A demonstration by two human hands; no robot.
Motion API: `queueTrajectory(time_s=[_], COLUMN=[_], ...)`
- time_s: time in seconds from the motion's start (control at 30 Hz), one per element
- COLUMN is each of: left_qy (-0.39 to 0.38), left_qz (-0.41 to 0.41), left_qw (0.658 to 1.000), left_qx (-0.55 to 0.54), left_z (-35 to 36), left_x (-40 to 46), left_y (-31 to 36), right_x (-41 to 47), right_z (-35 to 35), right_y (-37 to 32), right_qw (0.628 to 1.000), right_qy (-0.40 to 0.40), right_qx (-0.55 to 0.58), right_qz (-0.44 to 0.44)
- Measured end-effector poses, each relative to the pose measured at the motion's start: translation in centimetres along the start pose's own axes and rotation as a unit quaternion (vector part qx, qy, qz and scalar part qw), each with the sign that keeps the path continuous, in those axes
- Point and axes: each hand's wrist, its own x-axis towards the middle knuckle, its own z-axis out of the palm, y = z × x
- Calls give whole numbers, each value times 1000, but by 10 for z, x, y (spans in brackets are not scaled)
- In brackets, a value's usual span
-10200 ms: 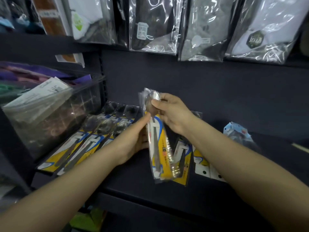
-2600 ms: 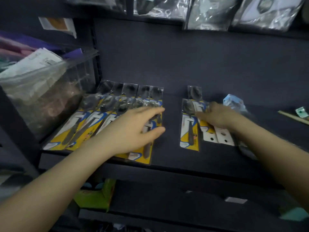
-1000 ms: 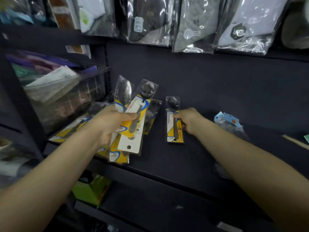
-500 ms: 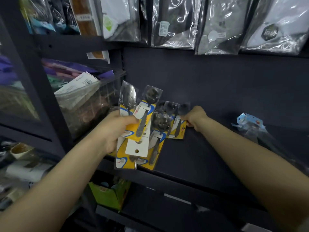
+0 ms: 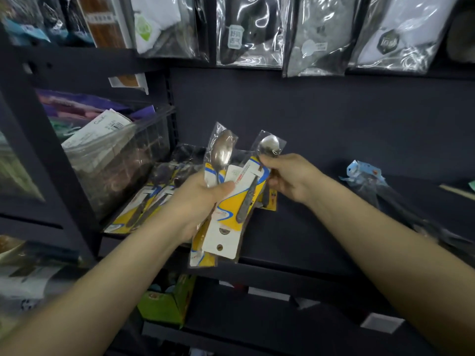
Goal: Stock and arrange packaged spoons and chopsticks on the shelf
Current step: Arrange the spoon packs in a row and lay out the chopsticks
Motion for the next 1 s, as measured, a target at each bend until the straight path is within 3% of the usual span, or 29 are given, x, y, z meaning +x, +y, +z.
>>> queueTrajectory(time_s=[0.1, 0.27, 0.5, 0.63, 0.73, 0.77, 0.8, 0.83, 0.9, 0.93, 1.0], left_qy=[13, 45, 31, 3, -9, -12, -17, -25, -58, -78, -120], left_qz=[-18, -40, -67, -65, -52, -46, -40, -36, -35, -37, -47], left_qw=[1000, 998, 997, 996, 995, 996, 996, 996, 994, 991, 984], left_qx=[-11, -3, -35, -67, -79, -78, -75, -76, -89, -98, -121], left_z=[-6, -31, -49, -47, -46, -45, -45, -43, -39, -34, -23], left_x=[-4, -12, -15, -21, -24, -23, -23, -22, -19, -18, -18], left_y=[-2, -4, -8, -6, -7, -8, -8, -8, -7, -6, -3], right_x=[2, 3, 9, 5, -9, -16, -22, -30, -44, -52, -60], right_z=[-19, -35, -17, -6, 8, 13, 18, 23, 35, 39, 37], right_y=[-1, 6, 29, 31, 31, 30, 29, 26, 21, 20, 19], right_qw=[999, 986, 935, 868, 755, 742, 752, 800, 946, 986, 999], right_qy=[37, 81, 109, 136, 193, 213, 217, 200, 100, 35, -46], right_qx=[-5, -111, -335, -477, -624, -629, -608, -541, -285, -150, 22], right_qz=[40, 96, 32, -26, -58, -94, -136, -167, -117, -62, -14])
